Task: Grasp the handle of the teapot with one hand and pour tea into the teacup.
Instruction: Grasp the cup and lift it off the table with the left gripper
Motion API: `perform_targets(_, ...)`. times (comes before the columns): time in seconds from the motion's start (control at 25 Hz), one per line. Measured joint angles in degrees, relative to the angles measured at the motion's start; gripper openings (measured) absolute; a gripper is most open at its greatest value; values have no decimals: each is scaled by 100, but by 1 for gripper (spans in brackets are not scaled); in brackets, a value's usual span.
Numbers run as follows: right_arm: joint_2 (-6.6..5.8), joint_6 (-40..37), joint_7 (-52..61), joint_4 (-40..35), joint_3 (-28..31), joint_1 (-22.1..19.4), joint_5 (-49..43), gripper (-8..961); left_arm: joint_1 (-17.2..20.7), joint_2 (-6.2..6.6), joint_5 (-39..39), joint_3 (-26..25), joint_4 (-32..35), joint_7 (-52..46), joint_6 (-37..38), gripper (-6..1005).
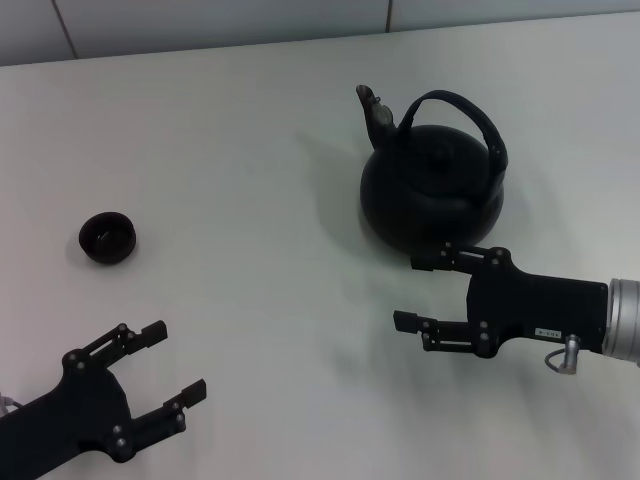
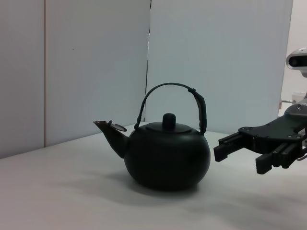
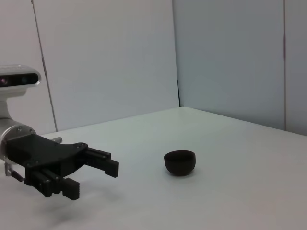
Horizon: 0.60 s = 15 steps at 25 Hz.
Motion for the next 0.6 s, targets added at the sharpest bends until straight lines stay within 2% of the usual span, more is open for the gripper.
perform_targets(0.6,0,4,35,-8,-20,0,0,769,0,0,8,11,0,-28,18,788)
